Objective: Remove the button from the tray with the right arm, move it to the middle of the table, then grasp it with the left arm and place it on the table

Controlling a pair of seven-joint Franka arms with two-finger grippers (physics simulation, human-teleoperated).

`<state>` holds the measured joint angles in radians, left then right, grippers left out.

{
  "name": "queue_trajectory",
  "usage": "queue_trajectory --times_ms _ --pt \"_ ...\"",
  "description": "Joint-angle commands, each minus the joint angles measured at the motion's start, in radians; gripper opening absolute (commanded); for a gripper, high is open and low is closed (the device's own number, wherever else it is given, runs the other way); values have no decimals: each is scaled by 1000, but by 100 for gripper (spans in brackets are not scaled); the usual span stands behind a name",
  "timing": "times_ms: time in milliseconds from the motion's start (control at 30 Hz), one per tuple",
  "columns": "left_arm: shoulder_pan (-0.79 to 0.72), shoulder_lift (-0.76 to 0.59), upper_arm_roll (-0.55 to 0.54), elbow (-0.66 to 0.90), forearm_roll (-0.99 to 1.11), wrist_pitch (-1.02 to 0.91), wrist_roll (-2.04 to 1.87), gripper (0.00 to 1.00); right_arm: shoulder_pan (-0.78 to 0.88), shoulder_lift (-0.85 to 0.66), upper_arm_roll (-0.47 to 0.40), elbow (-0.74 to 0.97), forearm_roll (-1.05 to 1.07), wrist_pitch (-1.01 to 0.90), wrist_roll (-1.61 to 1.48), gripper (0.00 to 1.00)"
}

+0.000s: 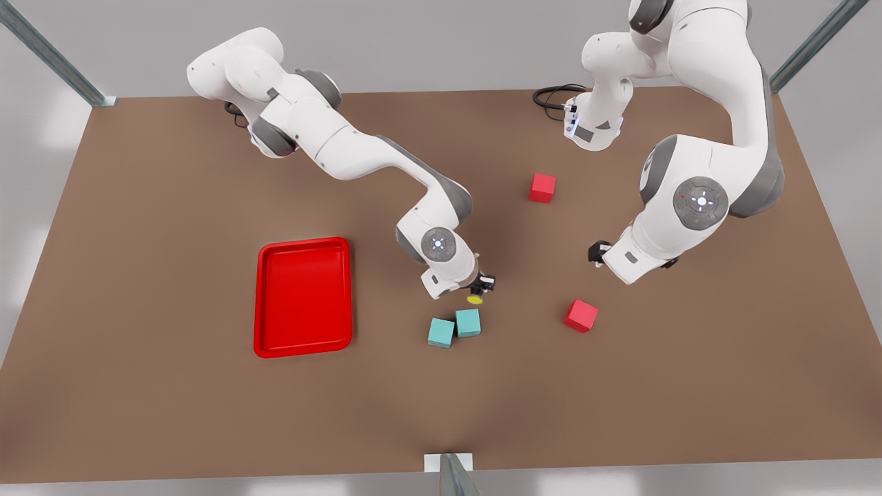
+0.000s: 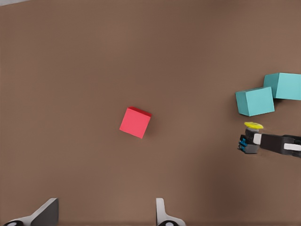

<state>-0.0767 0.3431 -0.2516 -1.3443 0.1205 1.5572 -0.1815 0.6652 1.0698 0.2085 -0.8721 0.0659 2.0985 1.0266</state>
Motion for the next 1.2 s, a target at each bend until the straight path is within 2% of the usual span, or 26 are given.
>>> queue_trajectory --times_ms 0,100,133,200,267,333,400,500,567,667,733,767,833,967,1033,1167 --pt "0 -1 0 0 1 0 0 100 1 -1 0 1 -2 12 214 100" --pt "-2 -1 0 0 1 -2 -1 100 -32 -14 -3 -2 -2 9 147 100" --pt "-2 -1 0 0 1 0 -1 100 -96 -77 0 -22 0 -9 49 100" --pt "-8 8 -2 0 1 1 -1 100 -185 -273 -52 -218 -9 -110 -172 100" --pt "-29 19 -2 0 -4 1 -1 100 -245 -523 -138 -493 -97 -166 -500 100" --pt "-90 48 -6 2 -8 3 -52 100 -269 -639 -139 -622 -127 -164 -557 100" --pt "-193 120 -6 7 -10 70 -311 100 -269 -677 -139 -666 -129 -164 -562 100" --pt "-299 298 -8 50 -45 291 -354 100 -332 -792 -139 -766 -130 -164 -733 100" --pt "-325 396 -6 50 -47 426 -363 100 -391 -850 -130 -757 -132 -239 -844 100" --pt "-321 439 -6 48 -45 509 -354 100 -438 -886 -126 -758 -132 -265 -947 100" --pt "-319 439 -6 24 -45 561 -351 100 -435 -910 -120 -743 -164 -357 -951 100" --pt "-314 439 -5 8 -41 569 -346 100 -455 -896 -121 -644 -163 -385 -961 100" --pt "-311 433 -5 -41 -35 609 -322 100 -466 -898 -121 -631 -150 -423 -982 100" --pt "-311 398 -3 -141 -33 616 -251 100 -576 -896 -126 -570 -87 -451 -1020 100" --pt "-311 376 -3 -193 -33 665 -242 100 -579 -855 -126 -513 -94 -439 -1000 100" --pt "-318 392 -5 -204 -35 744 -243 100 -576 -855 -121 -515 -94 -479 -1005 100"
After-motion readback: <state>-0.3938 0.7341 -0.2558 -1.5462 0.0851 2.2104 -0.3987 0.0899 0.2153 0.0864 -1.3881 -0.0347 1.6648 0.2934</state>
